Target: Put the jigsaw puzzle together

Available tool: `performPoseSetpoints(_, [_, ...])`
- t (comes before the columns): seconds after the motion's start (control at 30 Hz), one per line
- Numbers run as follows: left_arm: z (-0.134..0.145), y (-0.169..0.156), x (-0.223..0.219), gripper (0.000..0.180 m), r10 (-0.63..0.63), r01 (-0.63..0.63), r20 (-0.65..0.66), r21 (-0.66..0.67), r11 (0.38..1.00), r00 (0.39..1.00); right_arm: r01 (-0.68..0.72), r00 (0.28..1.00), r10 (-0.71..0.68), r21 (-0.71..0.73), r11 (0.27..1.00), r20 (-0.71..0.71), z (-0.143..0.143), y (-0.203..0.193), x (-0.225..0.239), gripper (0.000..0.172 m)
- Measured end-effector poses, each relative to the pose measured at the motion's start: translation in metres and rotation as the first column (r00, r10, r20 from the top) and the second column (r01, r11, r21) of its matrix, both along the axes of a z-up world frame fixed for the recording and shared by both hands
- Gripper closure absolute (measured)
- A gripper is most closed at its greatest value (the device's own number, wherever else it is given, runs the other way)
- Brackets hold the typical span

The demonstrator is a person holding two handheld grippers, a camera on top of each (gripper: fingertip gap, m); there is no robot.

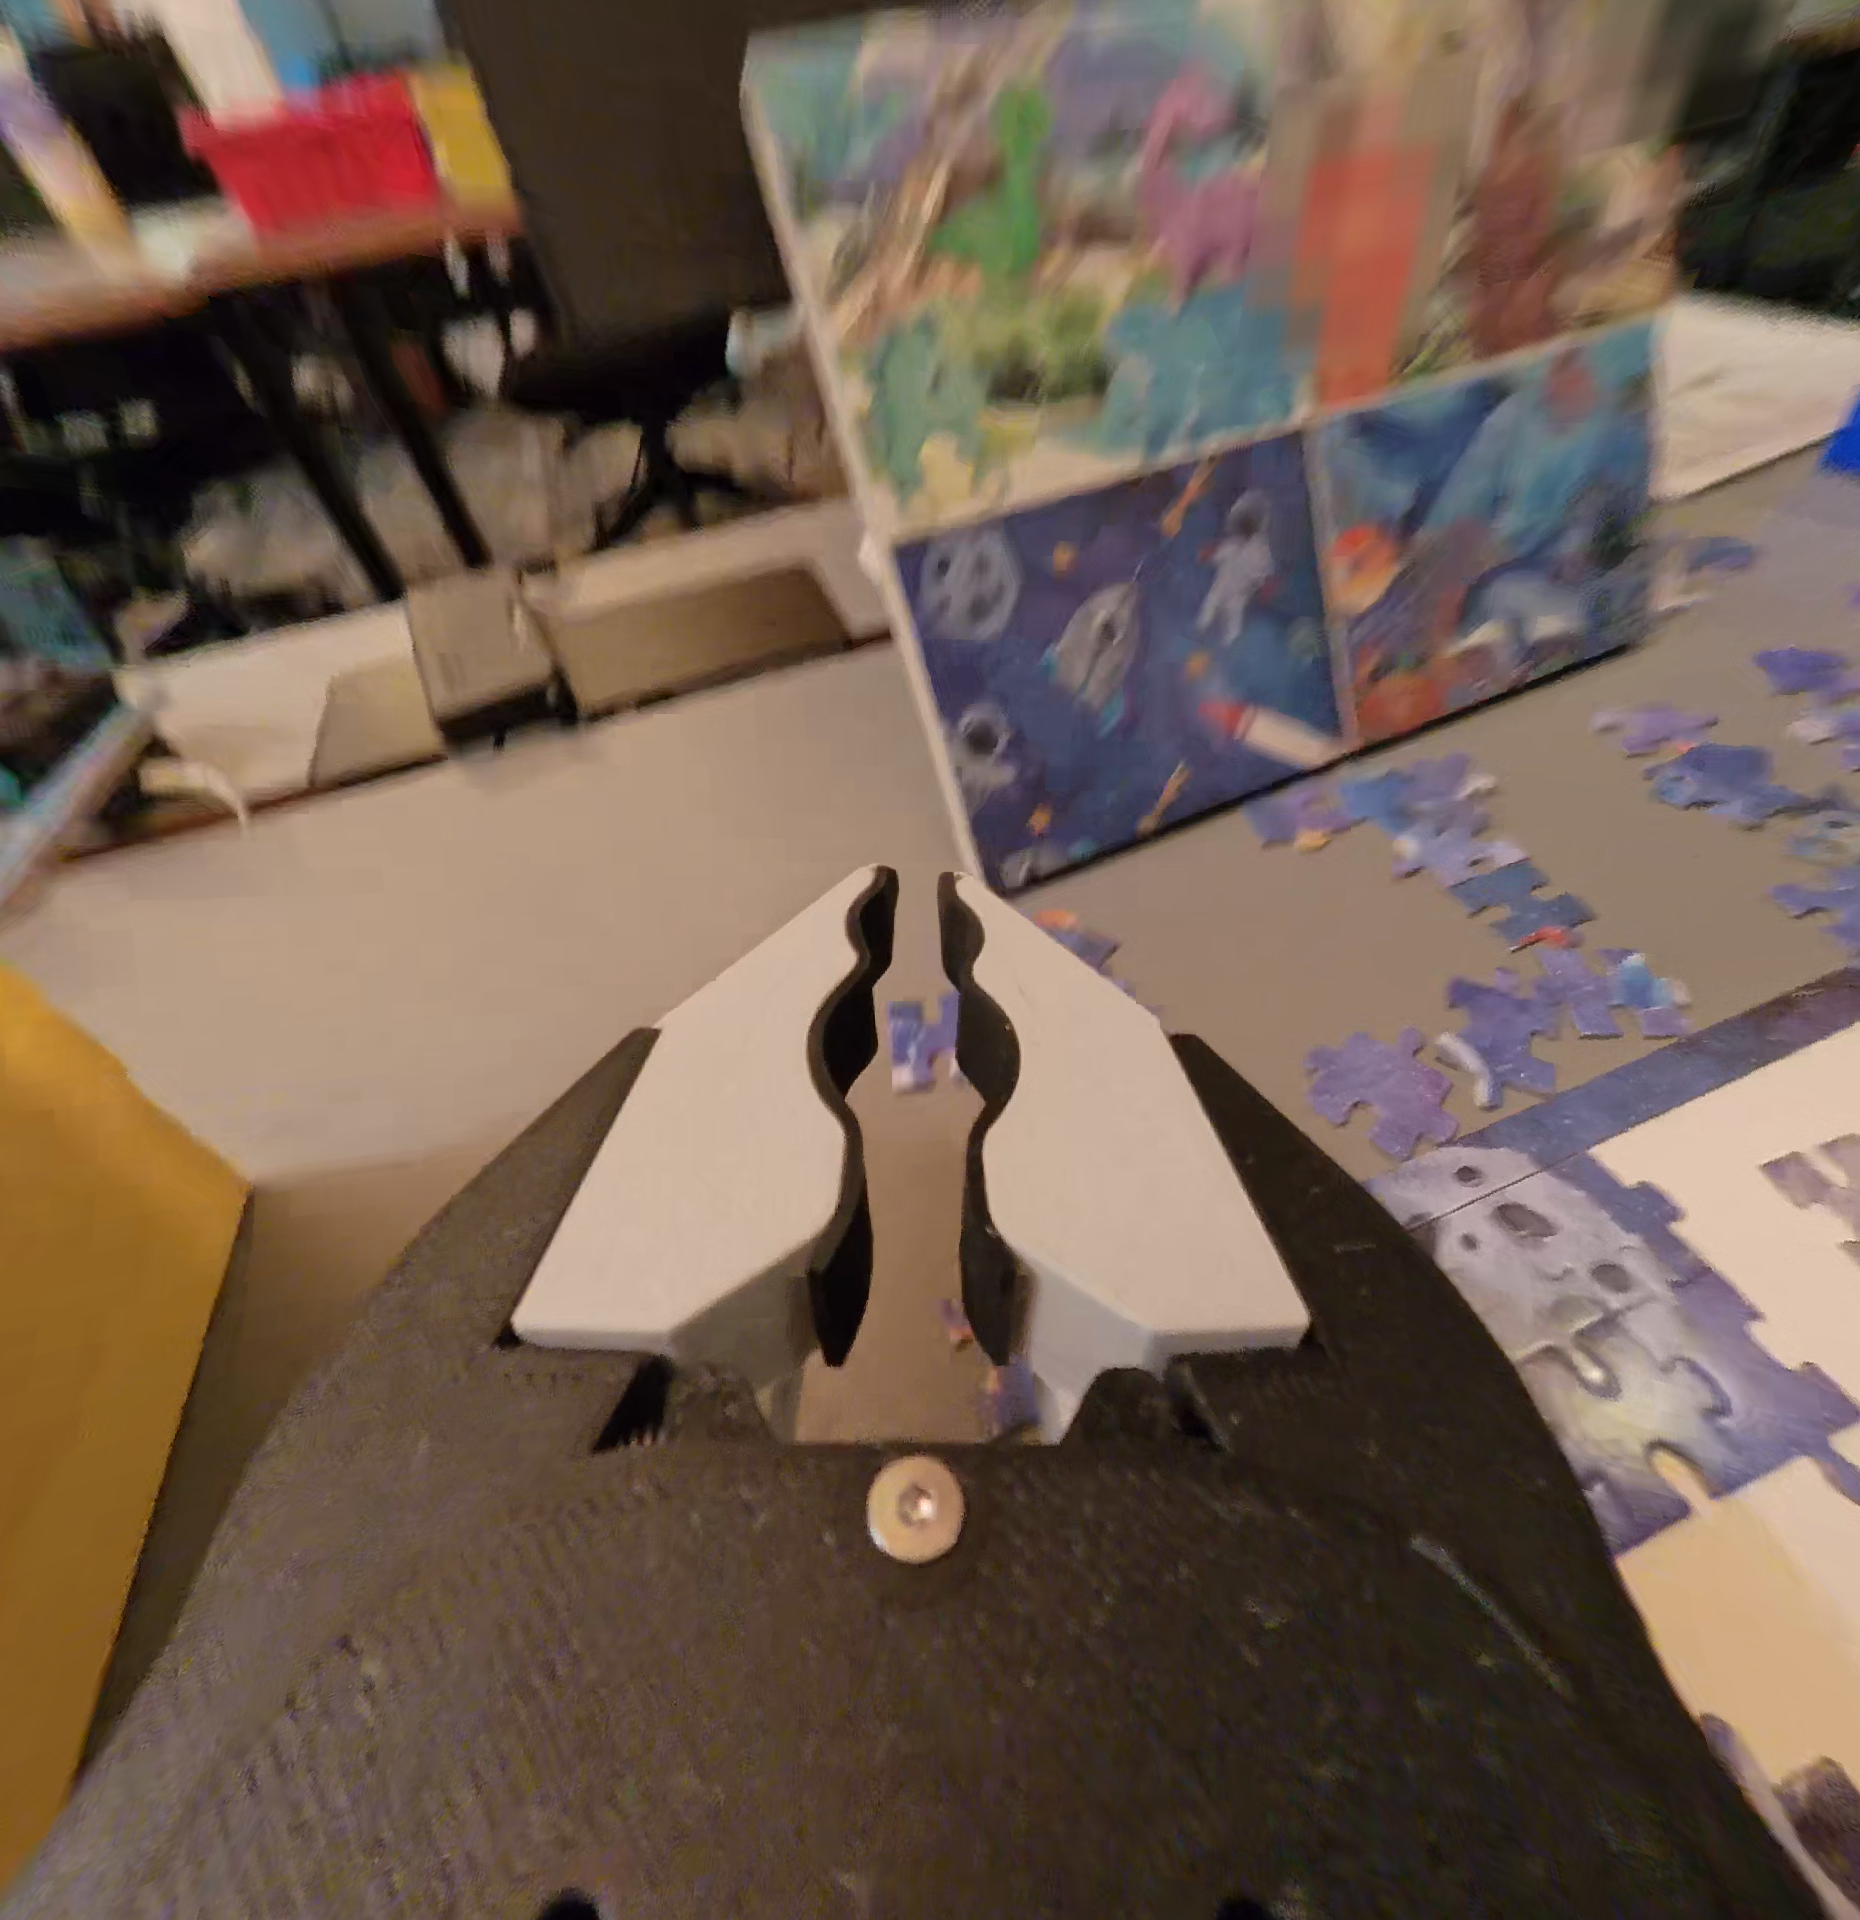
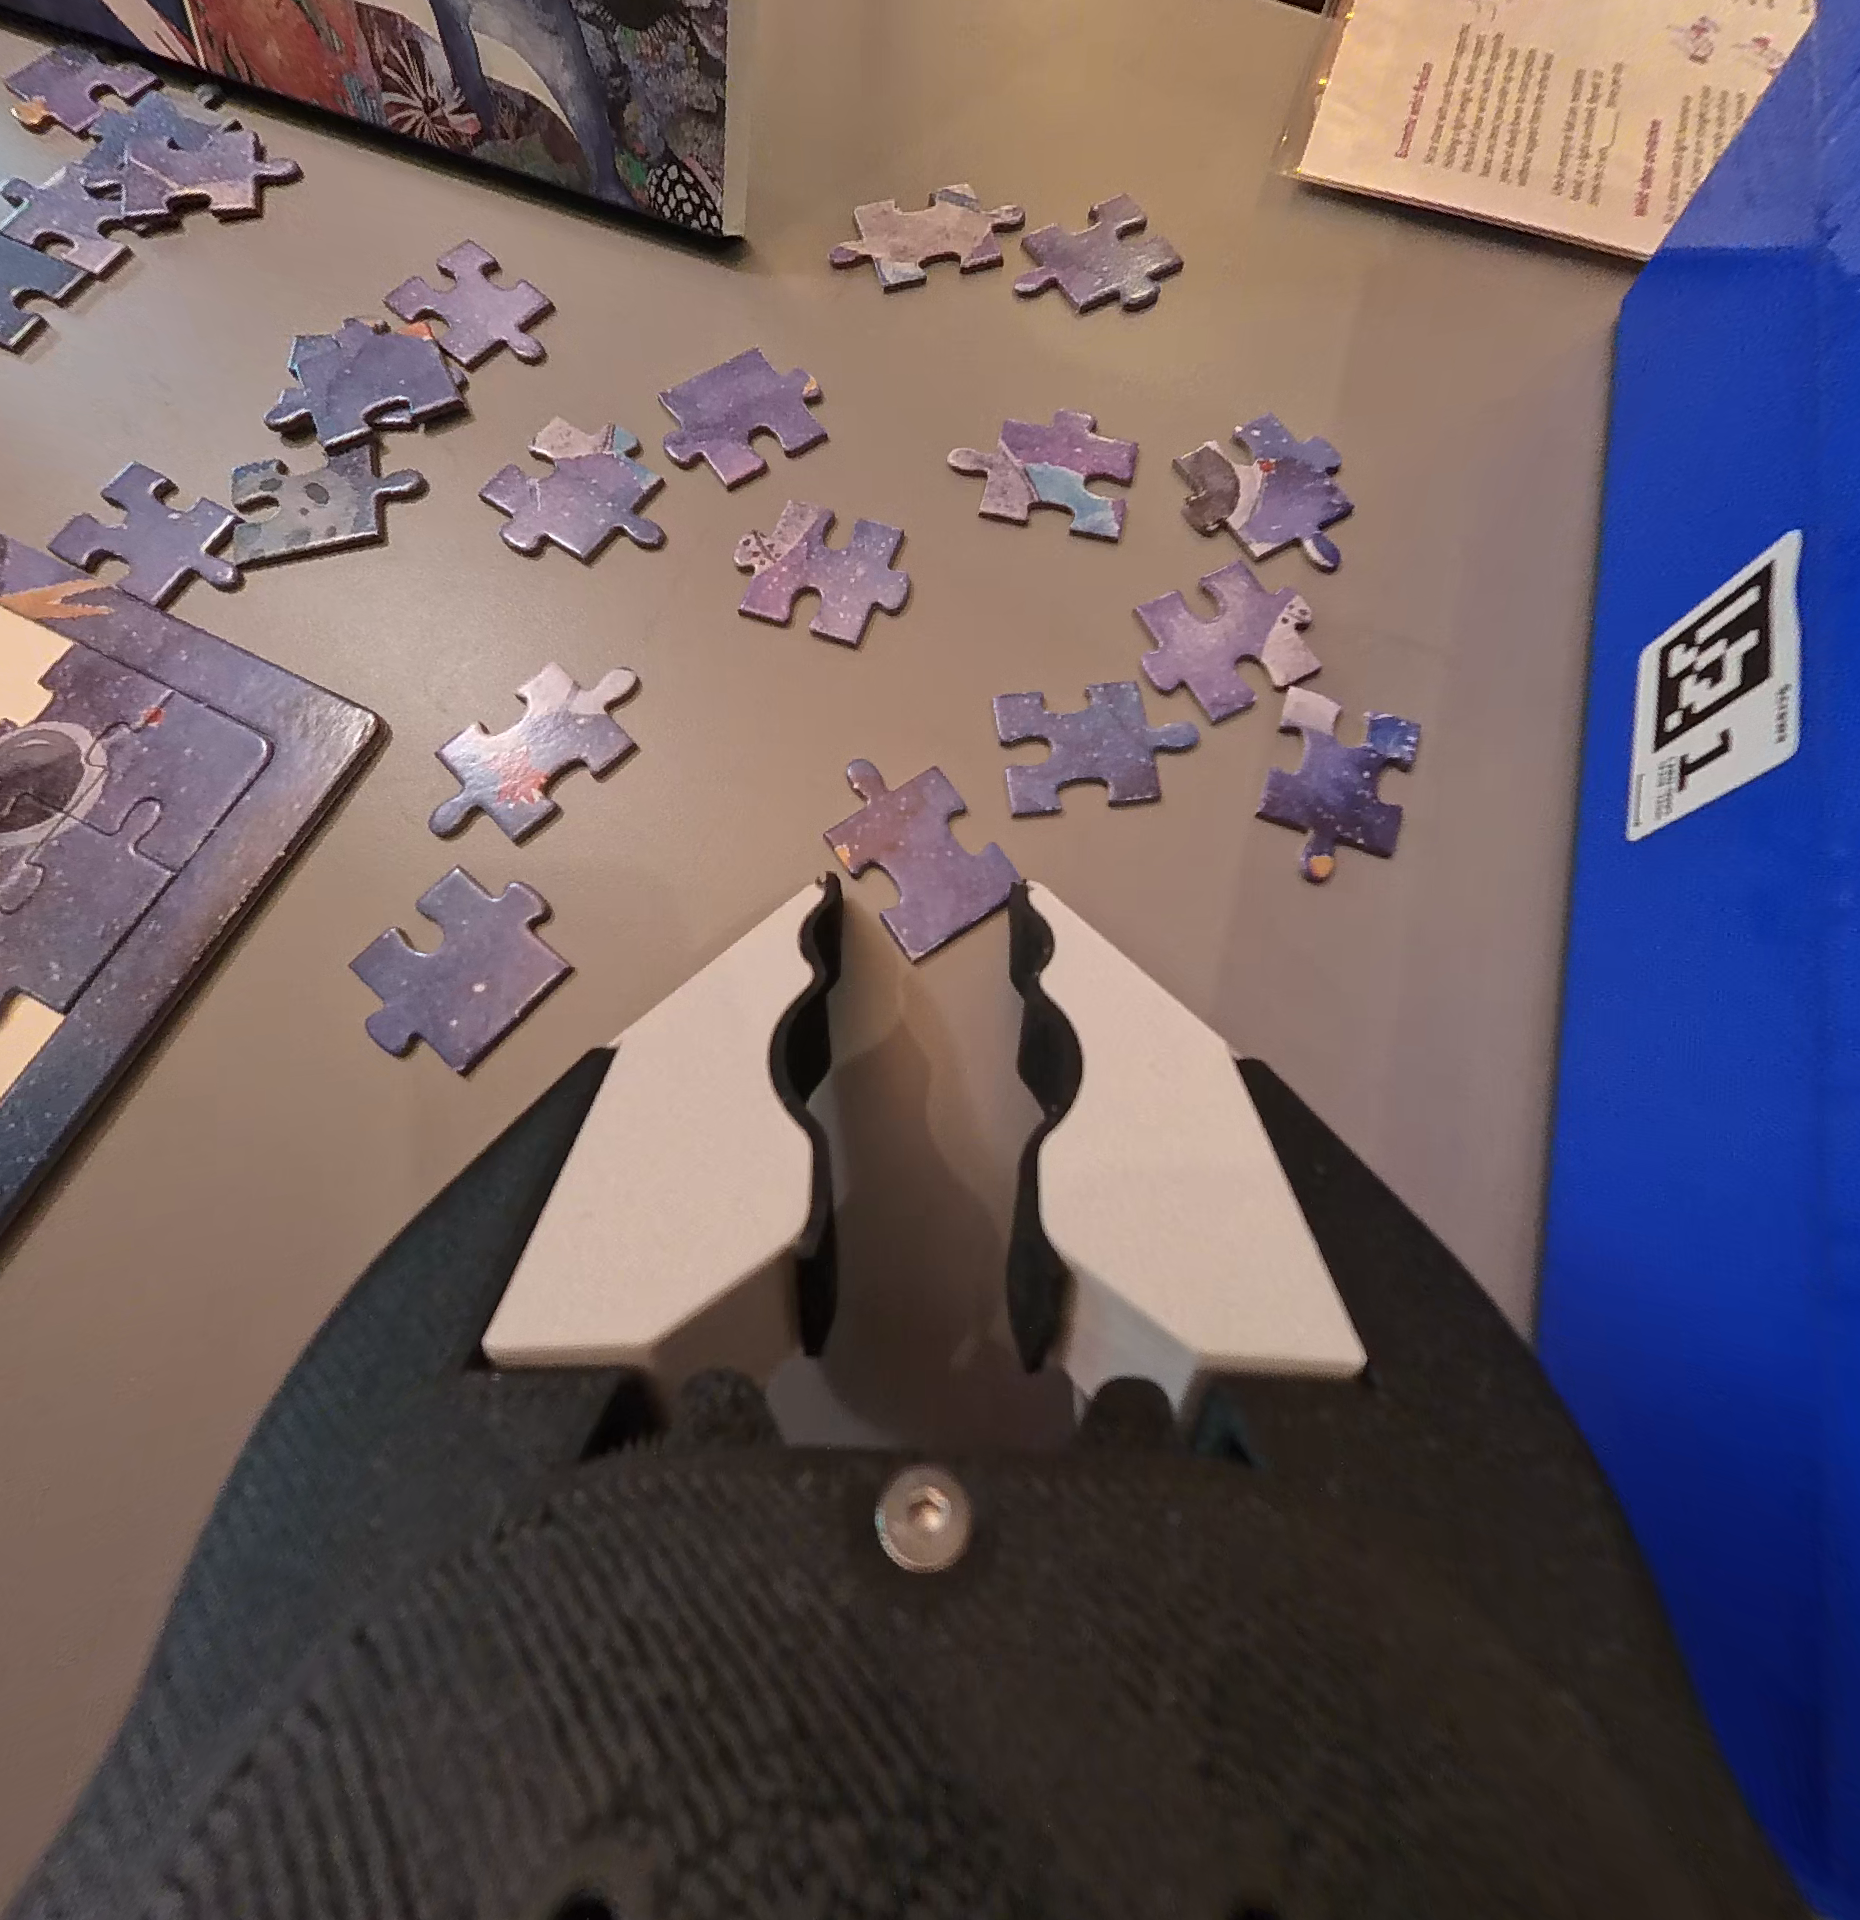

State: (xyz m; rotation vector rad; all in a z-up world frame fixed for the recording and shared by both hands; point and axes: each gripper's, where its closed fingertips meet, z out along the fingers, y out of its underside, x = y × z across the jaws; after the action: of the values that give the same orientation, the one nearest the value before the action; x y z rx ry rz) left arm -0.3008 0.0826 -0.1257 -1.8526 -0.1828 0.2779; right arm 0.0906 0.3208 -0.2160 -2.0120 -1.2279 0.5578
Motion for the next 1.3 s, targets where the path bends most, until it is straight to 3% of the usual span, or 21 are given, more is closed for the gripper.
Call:
performPoseSetpoints(0.17, [0.055,-0.017,0.011,0.179,0.052,0.000,-0.247,0.203,0.979,0.968,0.000,1.000,0.000,-0.001,1.000,0.000,0.000,0.000,0.000,0.141])
performPoseSetpoints(0.3, [0.069,-0.027,0.009,0.180,0.086,-0.011,-0.255,0.284,0.959,0.963,0.000,1.000,0.000,-0.001,1.000,0.000,0.000,0.000,0.000,0.141])
performPoseSetpoints(0.53, [0.067,-0.029,0.000,0.180,0.102,-0.042,-0.200,0.288,0.957,0.974,0.000,1.000,0.000,-0.001,1.000,0.000,0.000,0.000,0.000,0.141])
performPoseSetpoints(0.73, [0.049,-0.021,-0.004,0.180,0.094,-0.059,-0.164,0.207,0.977,0.982,0.000,1.000,0.000,-0.001,1.000,0.000,0.000,0.000,0.000,0.141])
performPoseSetpoints(0.9, [0.027,-0.013,-0.011,0.167,0.088,-0.079,-0.069,0.116,0.990,0.994,0.000,1.000,0.000,0.000,1.000,0.000,0.000,0.000,0.000,0.141])
performPoseSetpoints(1.3, [0.014,-0.010,-0.016,0.164,0.098,-0.097,-0.017,0.067,0.993,0.995,0.000,1.000,0.000,0.001,1.000,0.000,0.000,0.000,0.000,0.141])
